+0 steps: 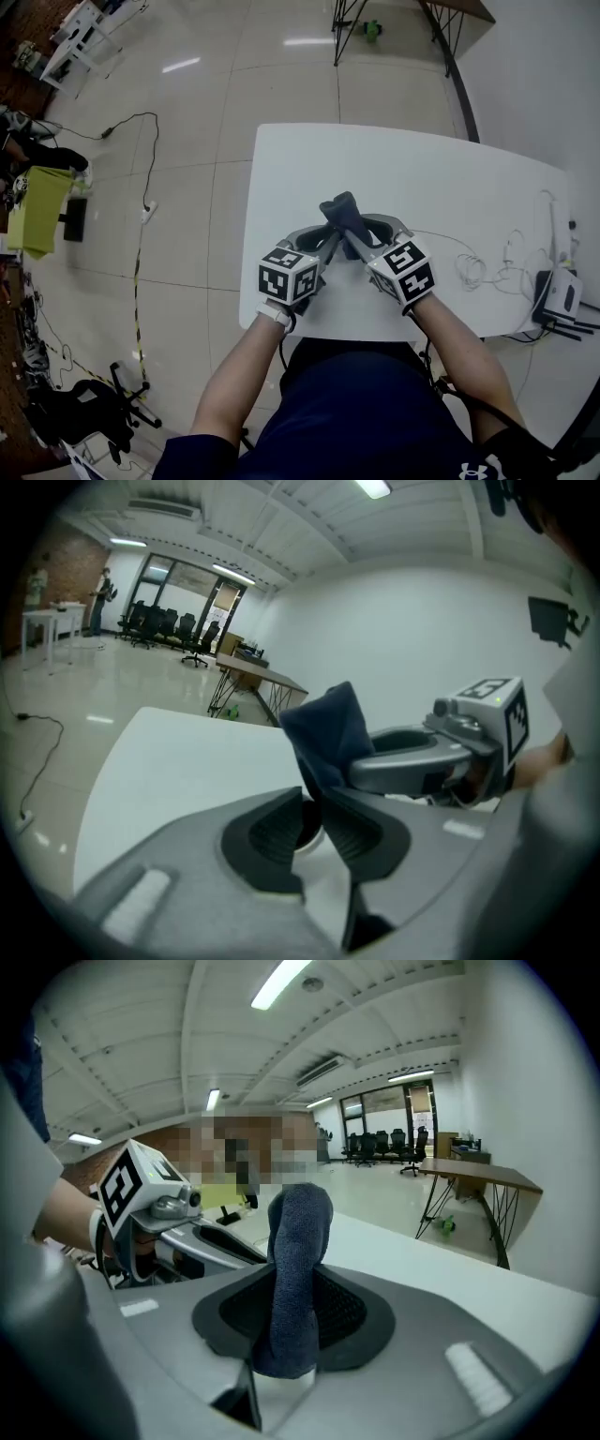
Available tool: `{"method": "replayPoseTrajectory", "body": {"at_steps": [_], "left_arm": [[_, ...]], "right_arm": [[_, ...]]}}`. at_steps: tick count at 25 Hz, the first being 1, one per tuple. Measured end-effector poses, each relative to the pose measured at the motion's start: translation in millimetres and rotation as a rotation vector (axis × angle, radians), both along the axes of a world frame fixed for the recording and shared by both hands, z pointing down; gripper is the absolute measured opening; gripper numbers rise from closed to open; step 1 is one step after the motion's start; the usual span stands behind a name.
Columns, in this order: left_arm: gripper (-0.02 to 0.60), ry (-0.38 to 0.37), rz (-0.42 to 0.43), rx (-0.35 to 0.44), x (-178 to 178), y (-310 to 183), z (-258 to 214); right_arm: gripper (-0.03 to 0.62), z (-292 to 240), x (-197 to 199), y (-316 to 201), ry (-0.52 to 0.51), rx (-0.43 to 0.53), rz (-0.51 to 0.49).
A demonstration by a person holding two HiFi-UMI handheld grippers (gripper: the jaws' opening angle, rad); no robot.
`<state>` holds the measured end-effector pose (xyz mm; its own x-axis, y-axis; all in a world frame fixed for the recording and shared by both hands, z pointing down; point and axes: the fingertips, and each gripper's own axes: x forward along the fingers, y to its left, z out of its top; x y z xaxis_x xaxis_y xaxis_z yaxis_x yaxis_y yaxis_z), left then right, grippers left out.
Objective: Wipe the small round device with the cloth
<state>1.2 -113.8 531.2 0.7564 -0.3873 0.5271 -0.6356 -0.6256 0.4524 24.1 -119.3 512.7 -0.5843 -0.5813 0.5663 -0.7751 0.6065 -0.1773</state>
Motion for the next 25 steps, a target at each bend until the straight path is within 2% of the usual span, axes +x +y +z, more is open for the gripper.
{"method": "replayPoseTrajectory", "body": {"at_steps": [3, 6, 12, 15, 17, 25], "left_arm": [[0.061, -0.033, 0.004, 0.018, 2, 4, 5], [0.061, -0.038, 0.008, 0.017, -2, 5, 7], [0.061, -0.054, 0.004, 0.003, -5, 12, 14], [0.061, -0.057, 0.000, -0.001, -6, 14, 12], [0.061, -0.058, -0.005, 0.000, -7, 14, 11], [0.061, -0.047, -0.031, -0.004, -7, 13, 7]], "right_arm": [[0.112, 8, -6, 2, 0.068, -0.007, -0.047], [0.110, 14, -3, -9, 0.048, -0.029, -0.030], [0.112, 49, 19, -25, -0.182, -0.250, 0.085], [0.110, 55, 25, -29, -0.312, -0.326, 0.140], [0.110, 62, 28, -31, -0.352, -0.361, 0.160], [0.112, 106, 33, -21, -0.288, -0.445, 0.139]]}}
